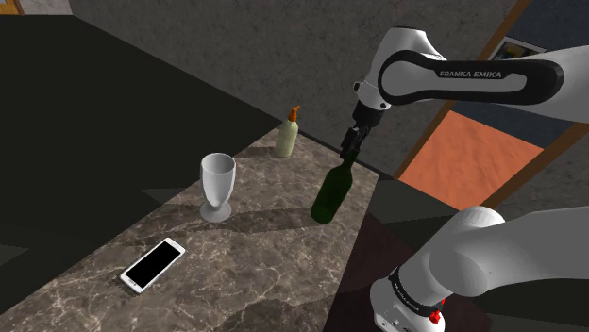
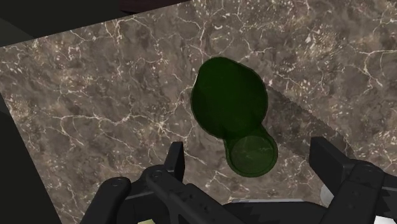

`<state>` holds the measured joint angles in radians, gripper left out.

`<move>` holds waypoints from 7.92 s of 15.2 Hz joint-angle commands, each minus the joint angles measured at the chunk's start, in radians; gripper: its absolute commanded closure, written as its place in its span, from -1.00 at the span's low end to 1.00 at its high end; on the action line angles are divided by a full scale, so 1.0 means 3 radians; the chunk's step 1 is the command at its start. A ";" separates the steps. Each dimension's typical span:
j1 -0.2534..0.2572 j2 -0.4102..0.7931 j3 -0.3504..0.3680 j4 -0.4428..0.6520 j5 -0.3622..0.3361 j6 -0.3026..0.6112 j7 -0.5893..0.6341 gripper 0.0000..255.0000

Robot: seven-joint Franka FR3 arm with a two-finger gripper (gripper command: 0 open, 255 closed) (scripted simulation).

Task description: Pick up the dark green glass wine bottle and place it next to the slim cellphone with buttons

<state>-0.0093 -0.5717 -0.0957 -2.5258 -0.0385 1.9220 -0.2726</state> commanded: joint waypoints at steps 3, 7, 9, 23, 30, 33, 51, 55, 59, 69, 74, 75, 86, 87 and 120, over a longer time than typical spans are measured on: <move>0.0000 0.0000 0.0000 -0.0001 0.0000 0.0001 0.0000 1.00; 0.0000 -0.0001 0.0000 -0.0002 0.0000 0.0001 0.0000 1.00; 0.0000 -0.0001 0.0000 -0.0001 0.0000 0.0000 0.0000 1.00; 0.0007 -0.0064 0.0023 0.0492 0.0014 -0.0557 0.0005 1.00; 0.0012 -0.0049 0.0033 0.0818 0.0023 -0.0866 0.0007 1.00; 0.0014 -0.0031 0.0036 0.0966 0.0027 -0.0997 0.0007 1.00; 0.0030 0.0202 0.0049 0.1973 0.0049 -0.1772 0.0003 1.00; 0.0033 0.0283 0.0049 0.2231 0.0054 -0.1948 0.0000 1.00; 0.0037 0.0377 0.0048 0.2504 0.0060 -0.2127 -0.0003 1.00; 0.0045 0.0675 0.0039 0.3277 0.0076 -0.2603 -0.0016 1.00; 0.0048 0.0867 0.0029 0.3733 0.0088 -0.2867 -0.0026 1.00; 0.0048 0.0911 0.0027 0.3833 0.0091 -0.2923 -0.0029 1.00; 0.0034 0.1583 -0.0031 0.5264 0.0151 -0.3685 -0.0080 1.00; 0.0070 0.1444 0.0029 0.4975 0.0146 -0.3534 0.0014 1.00; 0.0711 0.1279 0.1493 0.1953 0.0457 -0.0592 0.2024 1.00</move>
<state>0.1980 -0.2064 0.3387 -1.9293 0.1014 1.7133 0.3156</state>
